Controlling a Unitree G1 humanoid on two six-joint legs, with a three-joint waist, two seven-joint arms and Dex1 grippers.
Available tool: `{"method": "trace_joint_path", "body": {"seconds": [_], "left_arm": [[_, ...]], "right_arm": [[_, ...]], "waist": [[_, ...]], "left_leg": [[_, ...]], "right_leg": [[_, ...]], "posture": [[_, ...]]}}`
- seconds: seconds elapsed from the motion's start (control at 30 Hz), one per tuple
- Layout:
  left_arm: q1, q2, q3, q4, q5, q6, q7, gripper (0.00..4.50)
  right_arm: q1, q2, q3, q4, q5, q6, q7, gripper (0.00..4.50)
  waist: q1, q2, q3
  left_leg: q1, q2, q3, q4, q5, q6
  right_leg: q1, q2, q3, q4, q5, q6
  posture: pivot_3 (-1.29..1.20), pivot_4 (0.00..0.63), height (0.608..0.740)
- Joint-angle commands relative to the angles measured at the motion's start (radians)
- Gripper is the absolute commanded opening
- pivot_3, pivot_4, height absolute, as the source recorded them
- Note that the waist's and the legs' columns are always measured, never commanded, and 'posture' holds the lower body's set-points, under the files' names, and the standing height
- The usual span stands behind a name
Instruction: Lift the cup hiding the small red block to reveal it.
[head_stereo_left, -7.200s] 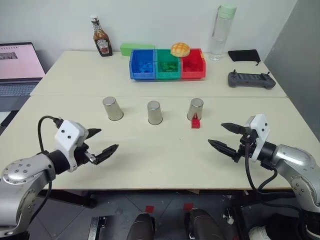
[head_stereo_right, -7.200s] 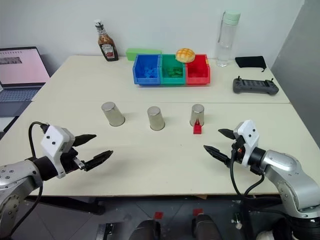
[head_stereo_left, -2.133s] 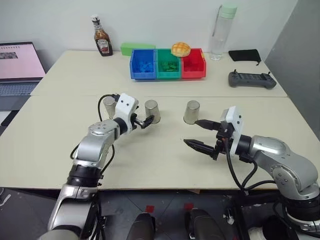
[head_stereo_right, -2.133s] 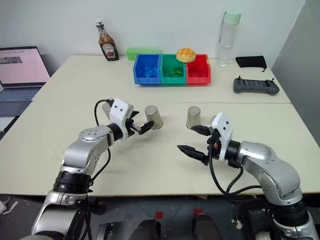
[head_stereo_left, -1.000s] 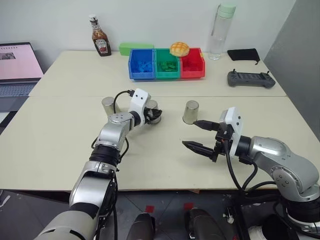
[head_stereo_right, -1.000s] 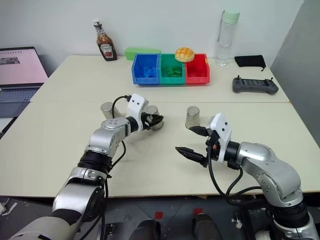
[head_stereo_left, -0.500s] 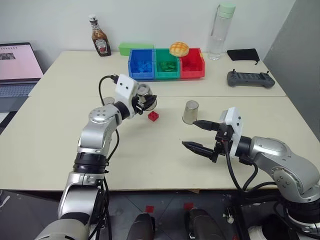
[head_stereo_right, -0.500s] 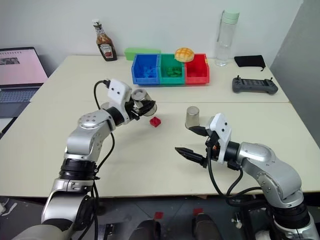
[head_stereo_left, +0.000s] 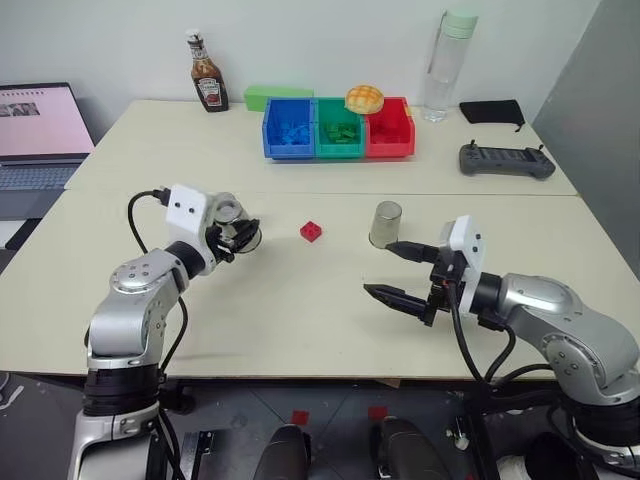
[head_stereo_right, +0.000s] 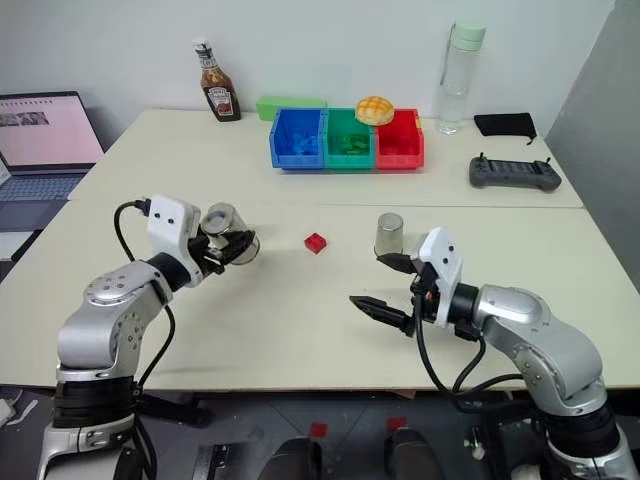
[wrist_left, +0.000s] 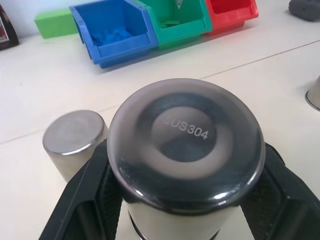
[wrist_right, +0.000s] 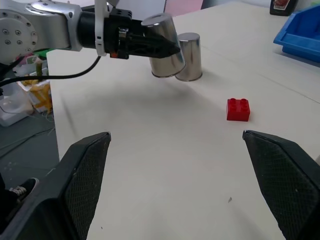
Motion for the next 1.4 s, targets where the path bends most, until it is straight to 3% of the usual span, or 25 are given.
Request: {"method": "trace_joint_path", "body": {"seconds": [0.03, 0.53, 0.7, 0.83, 1.4], "left_arm": [[0.010, -0.004, 0.001, 0.027, 0.008, -0.032, 0.017, 2.72], [0.047, 0.008, -0.003, 0.127, 0.046, -0.113, 0.024, 2.72], [0.055, 0.007, 0.002, 0.133, 0.031, -0.098, 0.019, 3.93], [0.054, 0.013, 0.012, 0.128, 0.023, -0.095, 0.018, 4.47], [0.017, 0.023, 0.045, -0.009, -0.050, -0.129, -0.016, 4.47]], "right_arm": [[-0.028, 0.005, -0.005, -0.005, 0.014, -0.017, 0.011, 4.50], [-0.014, -0.013, -0.017, -0.018, 0.025, -0.006, 0.007, 4.50], [-0.013, -0.018, -0.016, -0.018, 0.026, -0.007, 0.009, 4.50], [-0.015, -0.021, -0.015, -0.019, 0.027, -0.006, 0.009, 4.50], [-0.023, -0.018, -0.017, -0.012, 0.029, -0.014, 0.008, 4.50]], "waist": [[0.000, 0.000, 0.000], [-0.002, 0.000, 0.000], [-0.001, 0.000, 0.000], [-0.001, 0.000, 0.000], [-0.001, 0.000, 0.000]], "left_leg": [[0.000, 0.000, 0.000, 0.000, 0.000, 0.000], [0.000, 0.000, 0.001, 0.000, 0.000, 0.000], [0.000, 0.000, 0.000, 0.000, 0.000, 0.000], [0.000, 0.000, 0.000, 0.000, 0.000, 0.000], [0.000, 0.000, 0.001, 0.000, 0.000, 0.000]], "right_leg": [[0.000, 0.000, 0.000, 0.000, 0.000, 0.000], [0.000, 0.000, 0.000, 0.000, 0.000, 0.000], [0.000, 0.000, 0.000, 0.000, 0.000, 0.000], [0.000, 0.000, 0.000, 0.000, 0.000, 0.000], [0.000, 0.000, 0.000, 0.000, 0.000, 0.000]], "posture": [[0.00, 0.150, 0.740], [0.00, 0.150, 0.740], [0.00, 0.150, 0.740], [0.00, 0.150, 0.740], [0.00, 0.150, 0.740]]}}
